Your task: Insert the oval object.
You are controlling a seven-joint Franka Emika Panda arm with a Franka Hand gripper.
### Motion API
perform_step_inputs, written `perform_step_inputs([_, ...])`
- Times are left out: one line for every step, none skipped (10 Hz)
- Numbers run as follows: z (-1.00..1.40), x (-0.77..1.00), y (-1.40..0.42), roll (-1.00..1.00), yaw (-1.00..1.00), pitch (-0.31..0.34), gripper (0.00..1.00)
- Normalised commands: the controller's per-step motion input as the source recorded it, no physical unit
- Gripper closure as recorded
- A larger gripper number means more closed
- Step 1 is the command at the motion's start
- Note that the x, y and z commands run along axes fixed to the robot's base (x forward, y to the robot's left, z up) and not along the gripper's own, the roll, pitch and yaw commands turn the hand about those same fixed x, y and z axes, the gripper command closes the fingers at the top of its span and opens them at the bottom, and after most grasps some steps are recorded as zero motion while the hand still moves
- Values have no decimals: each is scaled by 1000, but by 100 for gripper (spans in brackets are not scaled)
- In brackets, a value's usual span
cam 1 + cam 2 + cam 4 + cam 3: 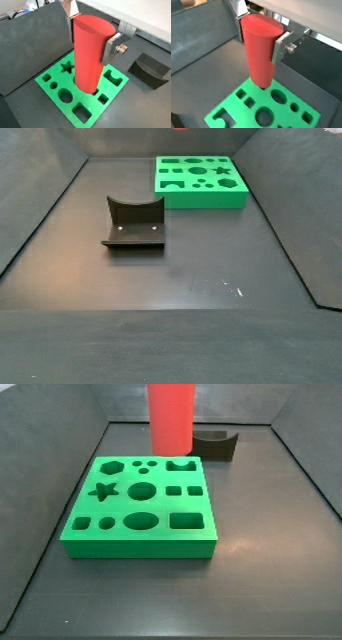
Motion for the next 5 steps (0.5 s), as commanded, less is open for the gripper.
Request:
perform_step_inputs([-543, -969, -246, 303, -37, -134, 100])
perform_step_inputs([-457, -743, -237, 354, -191, -76, 100])
perform_step_inputs([-600, -411, -394, 280, -300, -71, 100])
perform_step_inputs([-434, -257, -286, 183, -143, -87, 100])
perform_step_inputs([-497, 0, -363, 77, -9, -63, 100])
